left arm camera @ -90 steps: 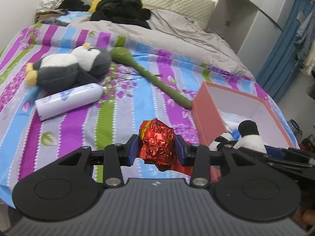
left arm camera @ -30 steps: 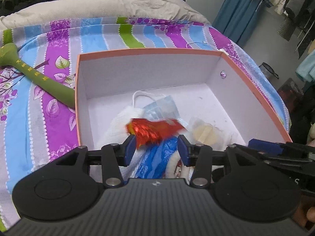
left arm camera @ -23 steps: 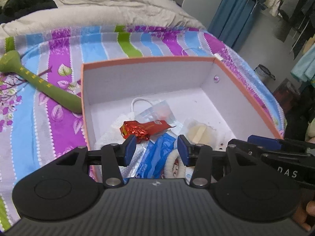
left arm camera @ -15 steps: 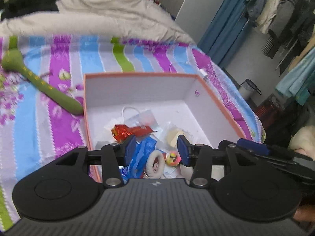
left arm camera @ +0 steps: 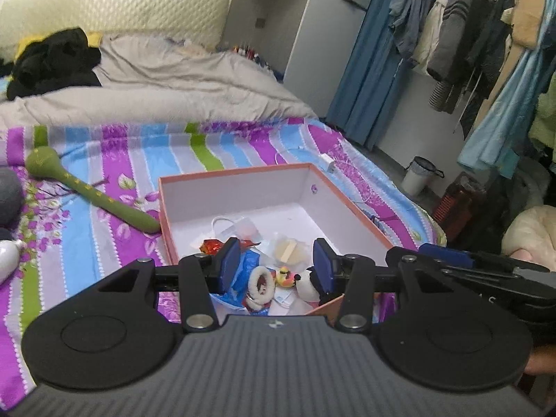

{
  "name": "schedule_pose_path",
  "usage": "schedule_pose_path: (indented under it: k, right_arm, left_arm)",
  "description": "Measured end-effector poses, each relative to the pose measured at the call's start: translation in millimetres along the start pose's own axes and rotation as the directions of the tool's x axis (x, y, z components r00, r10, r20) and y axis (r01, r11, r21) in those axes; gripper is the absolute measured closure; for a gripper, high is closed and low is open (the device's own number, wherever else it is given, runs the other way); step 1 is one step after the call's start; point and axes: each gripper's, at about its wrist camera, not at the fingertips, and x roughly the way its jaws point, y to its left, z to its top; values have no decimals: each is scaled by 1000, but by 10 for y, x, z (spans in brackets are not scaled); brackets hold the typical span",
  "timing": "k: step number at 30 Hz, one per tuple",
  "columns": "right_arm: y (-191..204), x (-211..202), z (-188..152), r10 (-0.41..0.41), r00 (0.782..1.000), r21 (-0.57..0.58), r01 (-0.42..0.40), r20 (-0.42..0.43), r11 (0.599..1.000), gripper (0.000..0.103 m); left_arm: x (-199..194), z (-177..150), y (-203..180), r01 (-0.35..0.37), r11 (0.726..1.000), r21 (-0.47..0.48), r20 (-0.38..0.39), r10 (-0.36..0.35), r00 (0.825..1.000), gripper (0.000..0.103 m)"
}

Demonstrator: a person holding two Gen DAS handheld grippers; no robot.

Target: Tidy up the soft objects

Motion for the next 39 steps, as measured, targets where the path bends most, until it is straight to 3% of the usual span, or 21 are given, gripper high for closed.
schedule_pose_path:
  k: [10, 23, 25, 26, 27, 28, 30, 38, 39]
  right_arm:
    - [200, -457, -216, 6, 999, -12, -5, 37, 1000, 47]
    - [331, -603, -437, -1, 1000, -18, 1, 2, 1000, 47]
    - [321, -597, -432, -5, 1000, -17, 5, 2, 1000, 46]
    - [314, -588, -425, -11, 1000, -17, 11, 3, 1000, 43]
    - [309, -592, -426, -20, 1000, -16, 20, 4, 1000, 32]
    - [295, -585, -417, -27, 1000, -13, 27, 8, 1000, 18]
    - [260, -587, -403, -39, 999, 0, 39, 20, 999, 10]
    - [215, -558, -380, -85, 995, -14, 86, 48, 996, 8]
    - [226, -556, -379, -89, 995, -21, 90, 48, 996, 0]
  left_arm:
    - [-682, -301, -32, -24, 1000, 0, 51, 24, 998, 51]
    - [-905, -590, 48, -63, 998, -20, 34, 64, 997, 51]
    - [-884, -578, 65, -67, 998, -19, 30, 67, 997, 42]
    - [-888, -579, 67, -72, 997, -16, 31, 72, 997, 27]
    - [-892, -577, 67, -80, 997, -14, 37, 81, 996, 12]
    - [-883, -564, 64, -90, 996, -14, 39, 90, 995, 8]
    - [-876, -554, 68, -101, 995, -10, 40, 102, 994, 4]
    - [-820, -546, 148, -137, 990, -16, 14, 138, 990, 0]
    - [-819, -549, 167, -143, 989, -22, 14, 144, 990, 0]
